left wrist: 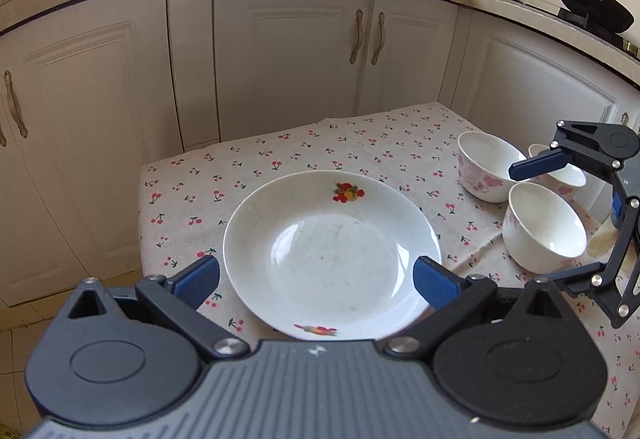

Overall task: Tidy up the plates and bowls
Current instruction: 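Move the left gripper to the rim of a plain fruit-print white plate, then close the left gripper on the fruit-print plate's rim, then lift the fruit-print plate with the left gripper over the plate stack, then lower the fruit-print plate onto the stacked plates with the left gripper, then open the left gripper and withdraw it from the plate stack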

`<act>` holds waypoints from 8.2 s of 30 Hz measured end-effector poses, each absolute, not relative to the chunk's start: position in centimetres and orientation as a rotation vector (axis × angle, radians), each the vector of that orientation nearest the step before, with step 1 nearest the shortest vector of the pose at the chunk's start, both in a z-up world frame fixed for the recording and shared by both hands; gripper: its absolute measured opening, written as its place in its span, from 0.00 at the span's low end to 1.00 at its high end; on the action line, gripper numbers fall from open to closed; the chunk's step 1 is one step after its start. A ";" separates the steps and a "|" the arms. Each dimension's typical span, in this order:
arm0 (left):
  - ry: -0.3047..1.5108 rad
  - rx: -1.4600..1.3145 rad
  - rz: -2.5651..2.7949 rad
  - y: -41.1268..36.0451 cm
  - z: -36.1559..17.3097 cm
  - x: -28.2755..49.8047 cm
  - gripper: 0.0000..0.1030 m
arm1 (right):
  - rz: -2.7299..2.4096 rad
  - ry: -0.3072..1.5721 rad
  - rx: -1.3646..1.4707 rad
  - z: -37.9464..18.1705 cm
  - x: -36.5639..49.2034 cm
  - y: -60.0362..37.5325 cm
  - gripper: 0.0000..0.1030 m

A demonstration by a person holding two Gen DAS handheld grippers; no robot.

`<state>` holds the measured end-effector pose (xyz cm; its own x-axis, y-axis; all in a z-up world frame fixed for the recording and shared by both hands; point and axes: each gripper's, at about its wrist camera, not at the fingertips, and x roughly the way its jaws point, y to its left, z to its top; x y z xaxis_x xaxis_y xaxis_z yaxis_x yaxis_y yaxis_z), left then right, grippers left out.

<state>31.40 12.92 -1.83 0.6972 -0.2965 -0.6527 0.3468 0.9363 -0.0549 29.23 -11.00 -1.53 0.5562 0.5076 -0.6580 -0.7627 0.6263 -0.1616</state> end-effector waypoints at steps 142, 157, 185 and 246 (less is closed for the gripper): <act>0.972 -0.052 -0.506 11.9 -0.2 34.3 0.91 | 1.009 0.733 -0.517 -1.2 29.3 -8.2 1.00; 0.962 -0.075 -0.509 11.4 -0.4 26.5 0.91 | 1.010 0.737 -0.480 -1.3 21.7 -8.7 1.00; 1.027 -0.101 -0.528 10.2 -4.3 23.7 0.91 | 0.972 0.822 -0.458 -4.3 17.1 -9.1 1.00; 1.060 -0.081 -0.437 12.8 -3.4 23.0 0.91 | 0.836 0.744 -0.430 -3.2 15.5 -10.8 1.00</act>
